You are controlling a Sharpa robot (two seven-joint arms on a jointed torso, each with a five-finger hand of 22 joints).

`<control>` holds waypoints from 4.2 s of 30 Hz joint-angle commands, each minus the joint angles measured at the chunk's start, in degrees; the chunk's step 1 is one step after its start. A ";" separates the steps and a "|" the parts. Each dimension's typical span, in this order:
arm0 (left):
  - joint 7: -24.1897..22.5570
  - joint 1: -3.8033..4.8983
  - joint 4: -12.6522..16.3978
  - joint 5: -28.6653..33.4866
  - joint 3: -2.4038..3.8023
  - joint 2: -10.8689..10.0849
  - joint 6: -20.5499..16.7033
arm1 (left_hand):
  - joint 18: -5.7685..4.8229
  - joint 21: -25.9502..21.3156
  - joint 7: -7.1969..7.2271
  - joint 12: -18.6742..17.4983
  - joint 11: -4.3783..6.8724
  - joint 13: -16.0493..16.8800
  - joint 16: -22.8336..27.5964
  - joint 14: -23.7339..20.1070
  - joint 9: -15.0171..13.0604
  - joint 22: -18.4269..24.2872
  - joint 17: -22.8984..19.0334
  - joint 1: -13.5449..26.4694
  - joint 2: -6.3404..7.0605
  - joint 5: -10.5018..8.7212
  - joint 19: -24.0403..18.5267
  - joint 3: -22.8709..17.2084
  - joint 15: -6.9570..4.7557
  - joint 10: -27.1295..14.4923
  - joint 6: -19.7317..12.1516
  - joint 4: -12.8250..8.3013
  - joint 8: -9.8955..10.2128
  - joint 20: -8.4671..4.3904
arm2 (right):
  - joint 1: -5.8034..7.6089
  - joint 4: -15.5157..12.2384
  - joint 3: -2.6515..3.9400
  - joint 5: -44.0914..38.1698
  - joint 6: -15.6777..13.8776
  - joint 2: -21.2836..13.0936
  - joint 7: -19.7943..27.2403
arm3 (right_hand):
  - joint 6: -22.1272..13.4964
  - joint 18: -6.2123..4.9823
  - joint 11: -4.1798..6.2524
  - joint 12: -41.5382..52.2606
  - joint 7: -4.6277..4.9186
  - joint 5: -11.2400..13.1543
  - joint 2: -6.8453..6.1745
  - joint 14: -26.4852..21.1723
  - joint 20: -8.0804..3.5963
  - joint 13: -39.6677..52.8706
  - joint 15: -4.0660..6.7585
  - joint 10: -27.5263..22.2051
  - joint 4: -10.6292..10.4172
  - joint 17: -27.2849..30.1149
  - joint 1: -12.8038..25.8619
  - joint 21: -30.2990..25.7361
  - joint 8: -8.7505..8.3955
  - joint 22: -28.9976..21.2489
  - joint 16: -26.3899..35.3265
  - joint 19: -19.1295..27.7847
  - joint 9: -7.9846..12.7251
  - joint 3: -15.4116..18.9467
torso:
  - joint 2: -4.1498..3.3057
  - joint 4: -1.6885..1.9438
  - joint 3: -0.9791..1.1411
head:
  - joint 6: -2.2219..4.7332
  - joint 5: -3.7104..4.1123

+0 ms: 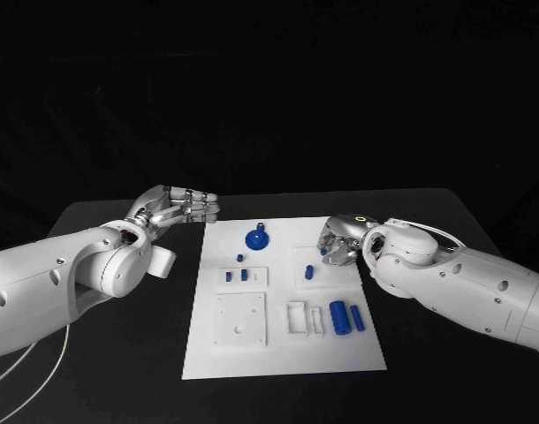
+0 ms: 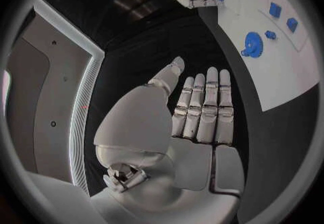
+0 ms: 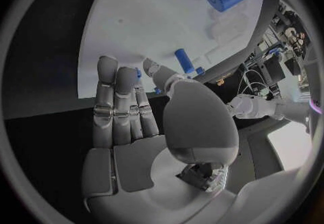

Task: Assemble the parts on the task board

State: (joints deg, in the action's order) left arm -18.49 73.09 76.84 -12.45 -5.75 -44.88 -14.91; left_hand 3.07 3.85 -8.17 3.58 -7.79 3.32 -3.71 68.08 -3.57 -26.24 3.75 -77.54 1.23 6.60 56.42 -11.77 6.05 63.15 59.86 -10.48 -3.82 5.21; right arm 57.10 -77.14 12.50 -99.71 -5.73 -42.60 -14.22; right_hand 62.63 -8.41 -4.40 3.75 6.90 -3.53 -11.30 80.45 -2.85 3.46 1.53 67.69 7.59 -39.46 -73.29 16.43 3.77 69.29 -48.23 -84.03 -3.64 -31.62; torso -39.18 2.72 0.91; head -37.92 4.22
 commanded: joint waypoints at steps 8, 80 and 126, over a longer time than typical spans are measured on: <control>-0.72 0.08 0.13 1.25 0.07 0.07 0.74 | -0.12 0.32 -0.13 -0.14 0.07 -0.03 0.18 0.53 -0.01 0.45 0.08 0.05 -0.71 0.34 0.53 0.47 0.02 -0.38 -0.26 0.03 0.13 -0.16 | -0.06 1.60 -0.40 -1.59 -1.25 1.31 -0.01 | 1.85 -0.38 0.51 -0.21 -0.37 0.22 1.05 0.52 -0.15 -0.08 0.33 1.84 -0.22 0.13 0.60 0.95 -0.15 -0.18 -0.16 -2.13 -0.04 -3.56 | 0.00 -0.02 -0.02 | -0.19 -0.01; -1.94 0.09 -0.88 0.24 0.04 0.55 -1.63 | -0.41 0.44 -0.20 -0.12 0.01 -0.02 0.18 1.14 -0.01 3.60 0.13 -0.43 -0.94 0.33 1.24 2.34 -0.14 -0.76 -0.60 0.22 0.09 -0.35 | -0.79 -14.83 3.81 1.41 -3.43 0.43 -0.93 | 10.36 0.67 3.07 -0.27 -2.48 -7.06 4.33 1.60 -2.18 0.15 2.35 10.72 5.70 -1.05 1.53 8.37 -0.12 5.18 0.98 -2.28 -0.35 -6.81 | 0.16 -0.07 -0.25 | -0.03 -4.13; -2.69 0.08 0.76 -0.07 -0.10 2.16 -4.31 | 0.45 0.39 -0.03 -0.14 -0.13 -0.03 0.24 -2.19 0.00 5.48 -0.04 -0.70 -0.73 0.38 0.94 2.18 0.93 -0.75 -0.21 1.37 0.13 0.70 | -2.87 -11.46 -6.59 -6.91 -0.91 8.99 0.33 | 10.51 0.71 3.09 -0.28 -2.52 -6.98 4.74 1.68 -2.19 0.14 2.35 10.79 6.47 -1.21 1.79 8.42 -0.12 5.57 1.15 -2.39 -0.35 -6.58 | 0.09 0.00 -0.22 | -2.47 -7.69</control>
State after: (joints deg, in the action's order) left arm -20.51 73.10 77.54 -12.30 -5.88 -42.82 -19.16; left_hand 3.07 4.07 -8.38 3.58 -7.79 3.34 -3.72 66.29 -3.57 -20.82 3.76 -77.80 0.60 6.82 57.43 -9.59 6.94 62.76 59.66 -9.40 -3.82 5.42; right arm 54.39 -88.72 6.06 -105.57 -7.39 -33.65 -14.36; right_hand 72.82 -6.96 -1.38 3.24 4.40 -10.43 -7.36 82.22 -4.64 3.55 3.45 78.23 13.76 -40.60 -71.47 24.87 3.36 74.81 -47.32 -83.89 -3.94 -38.18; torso -39.09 2.75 0.73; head -40.54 -3.61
